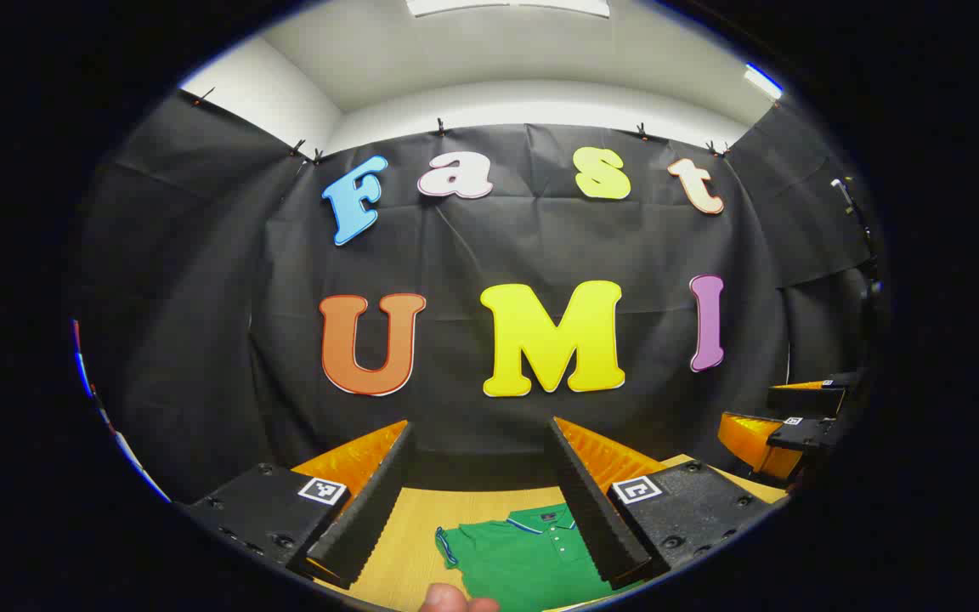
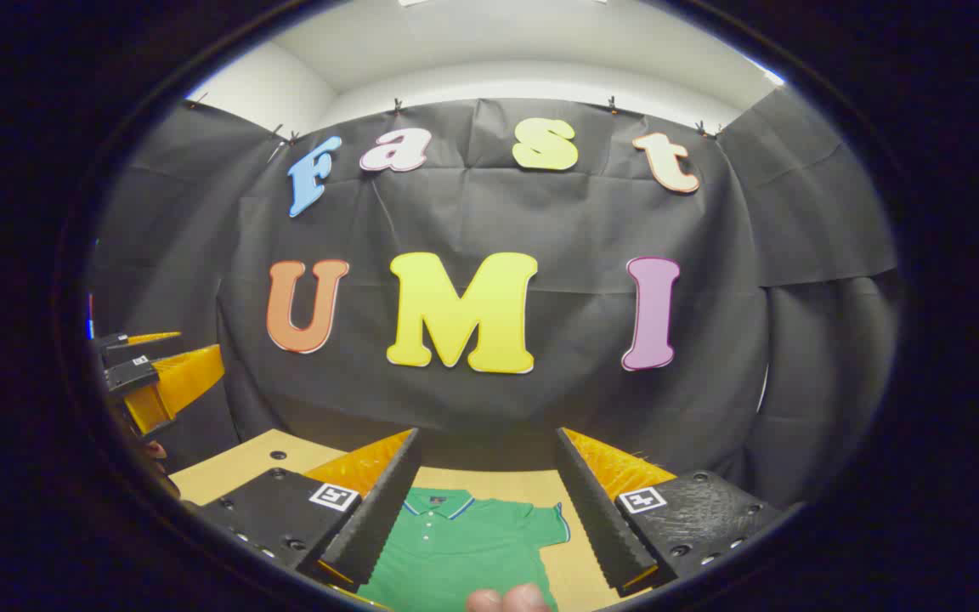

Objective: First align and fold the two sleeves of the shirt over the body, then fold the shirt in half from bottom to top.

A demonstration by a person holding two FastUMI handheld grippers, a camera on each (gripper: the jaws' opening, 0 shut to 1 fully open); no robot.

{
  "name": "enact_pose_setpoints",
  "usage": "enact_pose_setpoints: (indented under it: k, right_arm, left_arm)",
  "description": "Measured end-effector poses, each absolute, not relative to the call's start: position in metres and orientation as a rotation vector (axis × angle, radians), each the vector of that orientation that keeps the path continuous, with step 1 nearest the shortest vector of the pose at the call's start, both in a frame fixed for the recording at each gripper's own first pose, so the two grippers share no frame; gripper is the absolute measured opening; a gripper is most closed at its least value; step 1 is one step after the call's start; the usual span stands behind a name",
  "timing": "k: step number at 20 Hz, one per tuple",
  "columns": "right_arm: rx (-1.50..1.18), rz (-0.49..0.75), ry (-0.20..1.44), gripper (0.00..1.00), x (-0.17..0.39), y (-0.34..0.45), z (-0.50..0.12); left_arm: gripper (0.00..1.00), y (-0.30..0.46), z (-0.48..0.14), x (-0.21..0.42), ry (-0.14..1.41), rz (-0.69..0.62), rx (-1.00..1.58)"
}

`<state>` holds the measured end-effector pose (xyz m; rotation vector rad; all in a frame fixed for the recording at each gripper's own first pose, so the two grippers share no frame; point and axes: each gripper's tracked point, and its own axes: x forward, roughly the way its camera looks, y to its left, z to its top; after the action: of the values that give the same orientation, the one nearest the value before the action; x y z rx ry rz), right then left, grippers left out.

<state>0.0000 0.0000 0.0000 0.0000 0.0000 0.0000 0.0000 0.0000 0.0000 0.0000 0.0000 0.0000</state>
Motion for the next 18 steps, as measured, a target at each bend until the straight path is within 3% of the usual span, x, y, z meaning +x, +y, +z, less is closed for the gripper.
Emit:
enact_pose_setpoints:
  k: [18]
  right_arm:
    - [-0.001, -0.006, 0.016, 0.95, 0.004, -0.044, -0.011]
  left_arm:
    - [0.98, -0.046, -0.012, 0.009, 0.054, -0.047, -0.005]
